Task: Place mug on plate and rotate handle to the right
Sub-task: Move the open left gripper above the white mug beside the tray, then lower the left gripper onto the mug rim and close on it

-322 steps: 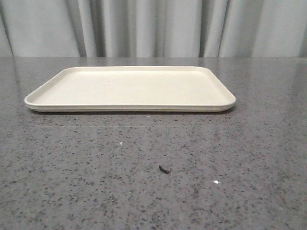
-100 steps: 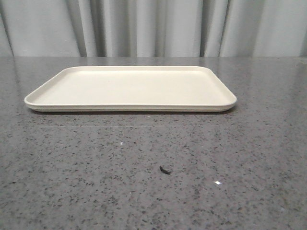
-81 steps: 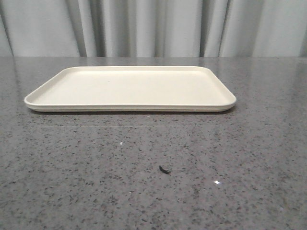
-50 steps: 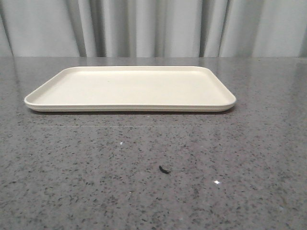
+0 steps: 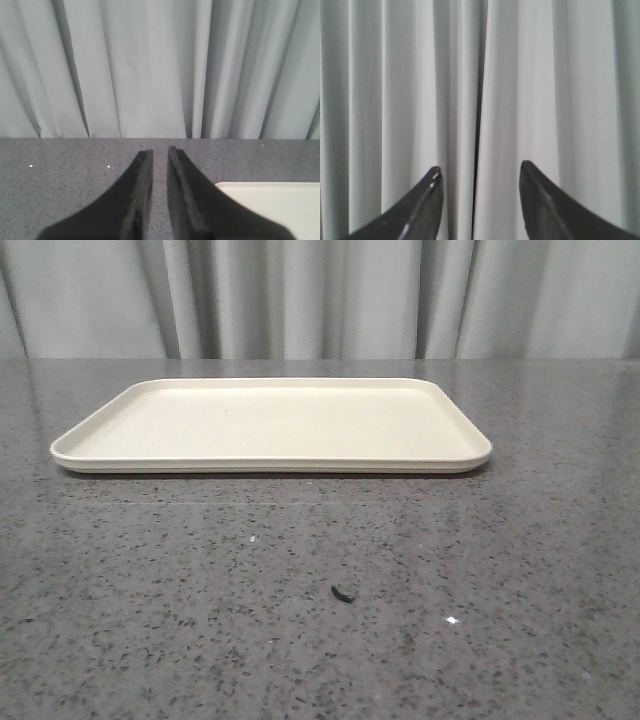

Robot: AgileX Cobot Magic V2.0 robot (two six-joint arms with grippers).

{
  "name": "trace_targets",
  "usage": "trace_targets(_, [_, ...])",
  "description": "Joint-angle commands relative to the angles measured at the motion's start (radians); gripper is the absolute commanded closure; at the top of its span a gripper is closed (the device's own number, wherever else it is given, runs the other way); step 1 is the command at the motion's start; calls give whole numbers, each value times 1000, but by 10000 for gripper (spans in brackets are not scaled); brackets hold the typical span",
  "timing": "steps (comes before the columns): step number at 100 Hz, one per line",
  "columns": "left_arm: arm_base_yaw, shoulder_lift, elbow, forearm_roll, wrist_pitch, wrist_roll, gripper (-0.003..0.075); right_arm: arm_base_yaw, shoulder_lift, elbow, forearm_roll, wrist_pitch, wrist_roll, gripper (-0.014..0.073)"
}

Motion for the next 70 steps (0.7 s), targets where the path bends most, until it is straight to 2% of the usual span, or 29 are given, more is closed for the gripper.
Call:
trace_targets(1, [-1, 55, -88, -35, -3, 22, 517, -1, 18, -34, -3, -97, -5, 224])
trace_targets(11, [-1, 106, -160, -47, 73, 28, 390, -1, 25, -34, -10, -73, -9, 224])
trace_targets(23, [-1, 155, -238, -43, 155, 34, 303, -1, 48, -59, -10, 33, -9, 212])
trace_targets(39, [-1, 211, -329, -30, 231, 55, 298, -1, 133, -179, -25, 177, -14, 188])
trace_targets(59, [-1, 268, -415, 27, 324, 67, 298, -1, 328, -475, -25, 561, -138, 188])
trace_targets(70, [-1, 304, -435, 74, 421, 74, 298, 3, 433, -622, -25, 710, -201, 188])
